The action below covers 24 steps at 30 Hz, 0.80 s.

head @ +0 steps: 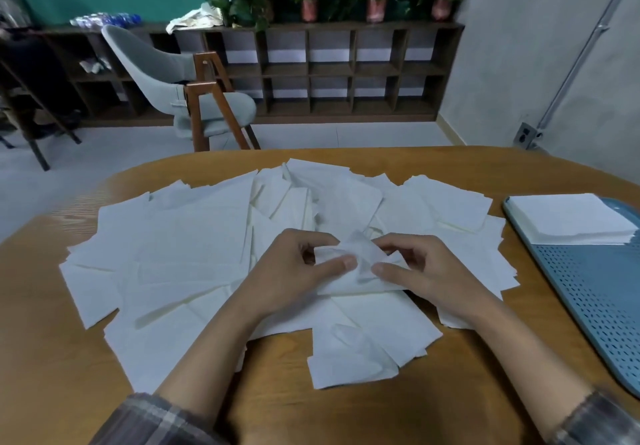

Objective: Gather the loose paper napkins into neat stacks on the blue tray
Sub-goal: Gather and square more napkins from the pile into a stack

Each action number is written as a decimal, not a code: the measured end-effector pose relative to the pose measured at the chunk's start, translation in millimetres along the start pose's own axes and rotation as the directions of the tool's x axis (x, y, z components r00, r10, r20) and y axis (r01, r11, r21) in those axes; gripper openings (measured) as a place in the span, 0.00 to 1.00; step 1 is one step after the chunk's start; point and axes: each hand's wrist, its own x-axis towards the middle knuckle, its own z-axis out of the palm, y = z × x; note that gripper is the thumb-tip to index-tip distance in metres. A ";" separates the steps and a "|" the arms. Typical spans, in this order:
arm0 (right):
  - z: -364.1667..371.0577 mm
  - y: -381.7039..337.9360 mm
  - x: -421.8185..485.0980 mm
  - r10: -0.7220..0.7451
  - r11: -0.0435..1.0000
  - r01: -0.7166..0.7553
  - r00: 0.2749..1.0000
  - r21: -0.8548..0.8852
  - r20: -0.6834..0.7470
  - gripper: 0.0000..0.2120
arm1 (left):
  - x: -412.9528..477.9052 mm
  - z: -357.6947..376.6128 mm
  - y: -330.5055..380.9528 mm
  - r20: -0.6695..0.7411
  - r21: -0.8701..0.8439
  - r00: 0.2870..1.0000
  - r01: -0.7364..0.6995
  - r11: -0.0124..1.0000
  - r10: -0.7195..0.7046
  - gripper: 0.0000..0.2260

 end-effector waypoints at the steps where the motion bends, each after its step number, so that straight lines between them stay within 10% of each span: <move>1: -1.2 -0.7 -1.0 -0.008 1.000 0.008 1.000 -0.004 0.006 0.09 | -0.2 0.8 1.8 -0.009 -0.006 1.000 0.007 1.000 -0.007 0.17; 8: -1.2 -0.5 -4.5 0.029 0.999 -0.022 0.982 0.041 -0.185 0.07 | -3.6 5.7 8.2 -0.014 -0.091 0.997 0.081 0.993 -0.082 0.02; 24: 4.5 -9.0 -6.4 0.114 0.964 -0.058 0.972 0.261 -0.206 0.12 | -2.0 9.2 5.8 -0.239 -0.177 0.953 0.144 0.974 -0.184 0.07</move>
